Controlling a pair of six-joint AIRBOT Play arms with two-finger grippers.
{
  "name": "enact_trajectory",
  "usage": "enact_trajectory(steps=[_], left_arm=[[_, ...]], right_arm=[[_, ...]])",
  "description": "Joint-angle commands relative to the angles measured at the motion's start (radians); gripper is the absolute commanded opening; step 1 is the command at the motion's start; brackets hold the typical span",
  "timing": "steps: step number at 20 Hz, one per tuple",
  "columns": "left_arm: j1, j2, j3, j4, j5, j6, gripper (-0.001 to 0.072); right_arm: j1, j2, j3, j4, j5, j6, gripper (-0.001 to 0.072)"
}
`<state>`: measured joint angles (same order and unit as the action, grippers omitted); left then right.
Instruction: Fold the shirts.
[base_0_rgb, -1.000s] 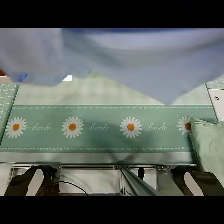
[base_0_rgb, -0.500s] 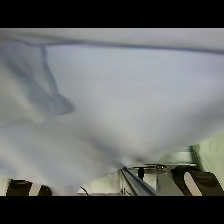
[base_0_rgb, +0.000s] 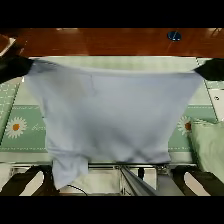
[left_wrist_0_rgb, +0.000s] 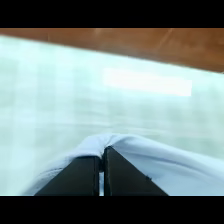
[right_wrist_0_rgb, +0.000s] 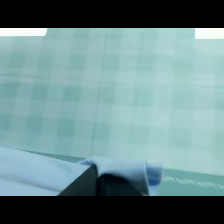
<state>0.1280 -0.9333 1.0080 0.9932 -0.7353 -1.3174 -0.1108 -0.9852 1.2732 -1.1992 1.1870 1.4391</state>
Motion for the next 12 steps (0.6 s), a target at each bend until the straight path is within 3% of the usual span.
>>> enact_trajectory(steps=[1,4,7,12], left_arm=[[-0.048,-0.341,0.073,-0.022,0.158,0.004,0.0021],[-0.044,-0.611,0.283,-0.023,0.064,-0.040,0.0022],[-0.044,-0.798,0.483,-0.026,-0.117,-0.076,0.0022],[-0.026,-0.878,0.654,-0.024,-0.344,-0.052,0.0022]], right_arm=[[0.001,-0.323,0.059,0.095,-0.132,-0.042,0.0015],[0.001,-0.571,0.238,0.113,-0.127,-0.028,0.0015],[0.001,-0.740,0.380,0.129,-0.086,0.005,0.0015],[-0.013,-0.798,0.409,0.141,-0.022,0.029,0.0015]])
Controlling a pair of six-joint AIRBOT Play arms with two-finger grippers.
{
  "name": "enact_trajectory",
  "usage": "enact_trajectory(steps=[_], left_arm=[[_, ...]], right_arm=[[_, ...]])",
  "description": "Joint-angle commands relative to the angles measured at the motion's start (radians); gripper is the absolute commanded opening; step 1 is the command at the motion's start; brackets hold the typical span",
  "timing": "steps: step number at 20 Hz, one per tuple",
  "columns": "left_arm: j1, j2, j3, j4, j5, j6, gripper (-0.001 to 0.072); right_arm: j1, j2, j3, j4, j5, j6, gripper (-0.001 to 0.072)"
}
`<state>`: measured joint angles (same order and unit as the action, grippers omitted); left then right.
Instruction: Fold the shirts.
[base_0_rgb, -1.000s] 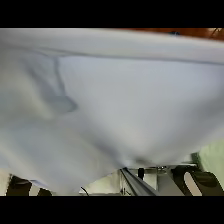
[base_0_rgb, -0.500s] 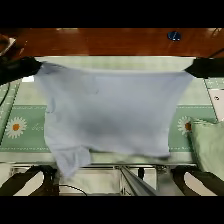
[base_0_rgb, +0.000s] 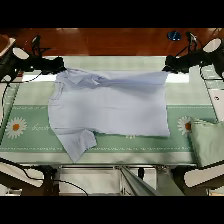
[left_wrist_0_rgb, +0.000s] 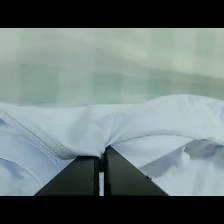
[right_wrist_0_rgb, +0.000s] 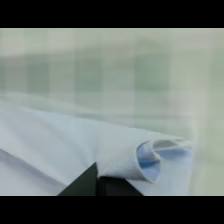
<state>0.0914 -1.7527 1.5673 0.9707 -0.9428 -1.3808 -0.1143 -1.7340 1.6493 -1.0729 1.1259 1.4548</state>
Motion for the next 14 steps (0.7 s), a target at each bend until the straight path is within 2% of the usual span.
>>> enact_trajectory(steps=[1,5,7,9,14], left_arm=[[0.026,-0.056,0.122,-0.002,-0.173,0.011,0.0022],[0.083,-0.052,0.174,0.002,-0.401,0.046,0.0022],[0.091,-0.068,0.162,0.056,-0.506,0.058,0.0022],[0.089,-0.070,0.116,0.108,-0.512,0.028,0.0022],[0.089,-0.084,0.070,0.217,-0.538,0.021,0.0022]], right_arm=[[-0.020,-0.045,0.034,0.031,0.059,0.008,0.0015],[-0.072,-0.034,0.034,0.049,0.217,-0.019,0.0015],[-0.068,-0.036,0.029,-0.003,0.274,-0.008,0.0015],[-0.045,-0.052,0.023,-0.031,0.309,-0.008,0.0015],[-0.032,-0.094,-0.006,-0.062,0.352,0.008,0.0015]])
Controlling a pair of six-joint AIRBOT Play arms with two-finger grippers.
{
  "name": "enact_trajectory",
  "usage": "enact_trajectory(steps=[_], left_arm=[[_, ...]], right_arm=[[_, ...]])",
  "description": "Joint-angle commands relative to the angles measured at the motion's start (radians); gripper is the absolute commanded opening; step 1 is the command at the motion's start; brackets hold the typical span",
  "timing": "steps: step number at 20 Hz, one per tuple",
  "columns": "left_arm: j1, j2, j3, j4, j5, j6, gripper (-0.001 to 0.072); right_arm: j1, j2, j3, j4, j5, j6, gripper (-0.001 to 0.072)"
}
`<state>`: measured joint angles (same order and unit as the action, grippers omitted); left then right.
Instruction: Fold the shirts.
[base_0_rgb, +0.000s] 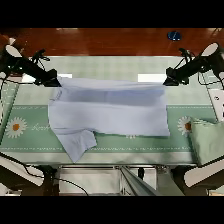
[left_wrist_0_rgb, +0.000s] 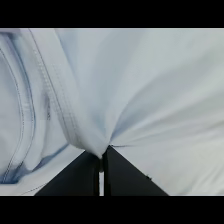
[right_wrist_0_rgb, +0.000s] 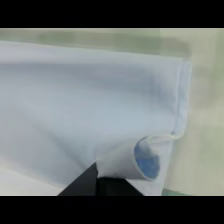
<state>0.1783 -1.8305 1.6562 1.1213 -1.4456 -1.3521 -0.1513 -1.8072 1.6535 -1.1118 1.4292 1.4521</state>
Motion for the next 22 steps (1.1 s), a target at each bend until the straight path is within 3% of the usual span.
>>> enact_trajectory(steps=[1,5,6,7,8,13,16,19,21,22], left_arm=[[0.002,-0.008,-0.019,0.065,-0.035,-0.007,0.0022],[0.001,-0.013,-0.019,0.058,-0.045,-0.007,0.0022],[-0.003,-0.013,-0.019,0.043,-0.053,-0.008,0.0039],[-0.009,-0.013,-0.019,0.030,-0.062,-0.007,0.0213],[-0.016,-0.012,-0.019,0.027,-0.067,-0.012,0.0496],[0.006,0.077,-0.086,0.080,-0.065,-0.033,0.0508],[0.099,0.225,-0.287,0.080,-0.031,0.006,0.0508],[0.249,0.405,-0.594,0.080,0.007,0.084,0.0508],[0.343,0.505,-0.773,0.070,0.027,0.082,0.0508],[0.376,0.546,-0.837,0.065,0.052,0.036,0.0508]], right_arm=[[0.005,-0.028,-0.010,-0.027,0.057,0.013,0.0015],[0.006,-0.045,-0.010,-0.057,0.064,0.037,0.0016],[0.006,-0.047,-0.010,-0.048,0.065,0.042,0.0070],[0.006,-0.046,-0.010,-0.043,0.077,0.051,0.0290],[0.005,-0.046,-0.010,-0.037,0.108,0.047,0.0406],[-0.035,0.108,-0.012,-0.253,0.138,0.055,0.0406],[-0.105,0.293,-0.154,-0.297,0.021,0.048,0.0407],[-0.170,0.549,-0.536,-0.154,-0.273,0.044,0.0407],[-0.184,0.697,-0.785,0.014,-0.378,-0.027,0.0407],[-0.184,0.753,-0.880,0.074,-0.412,-0.063,0.0407]])
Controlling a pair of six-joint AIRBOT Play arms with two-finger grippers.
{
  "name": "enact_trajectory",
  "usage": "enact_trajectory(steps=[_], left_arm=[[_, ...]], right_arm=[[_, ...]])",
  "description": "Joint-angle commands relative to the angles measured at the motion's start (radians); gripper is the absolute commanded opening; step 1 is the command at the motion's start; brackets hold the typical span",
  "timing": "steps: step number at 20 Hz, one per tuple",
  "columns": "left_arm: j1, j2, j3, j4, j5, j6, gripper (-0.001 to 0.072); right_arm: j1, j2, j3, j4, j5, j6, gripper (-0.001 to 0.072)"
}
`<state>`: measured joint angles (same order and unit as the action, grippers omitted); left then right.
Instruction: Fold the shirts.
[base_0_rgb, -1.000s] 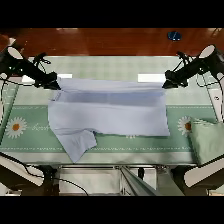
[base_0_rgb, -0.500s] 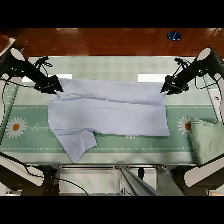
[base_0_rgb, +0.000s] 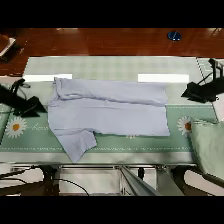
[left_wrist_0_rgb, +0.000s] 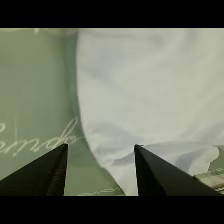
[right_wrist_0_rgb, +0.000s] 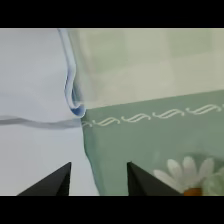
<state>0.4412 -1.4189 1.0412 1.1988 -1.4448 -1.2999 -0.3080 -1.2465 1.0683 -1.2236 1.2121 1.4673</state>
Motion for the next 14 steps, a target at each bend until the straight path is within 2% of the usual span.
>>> enact_trajectory(steps=[1,5,8,14], left_arm=[[0.134,0.175,-0.277,-0.019,0.078,-0.050,0.0508],[0.112,0.222,-0.391,-0.073,0.070,-0.073,0.0507],[0.065,0.221,-0.458,-0.143,0.069,-0.001,0.0505],[-0.067,0.195,-0.542,-0.163,0.228,-0.002,0.0505]], right_arm=[[-0.027,0.237,-0.375,0.241,-0.220,-0.106,0.0407],[-0.027,0.286,-0.480,0.286,-0.196,-0.116,0.0406],[-0.027,0.285,-0.481,0.347,-0.201,-0.153,0.0406],[-0.027,0.285,-0.481,0.381,-0.232,-0.146,0.0404]])
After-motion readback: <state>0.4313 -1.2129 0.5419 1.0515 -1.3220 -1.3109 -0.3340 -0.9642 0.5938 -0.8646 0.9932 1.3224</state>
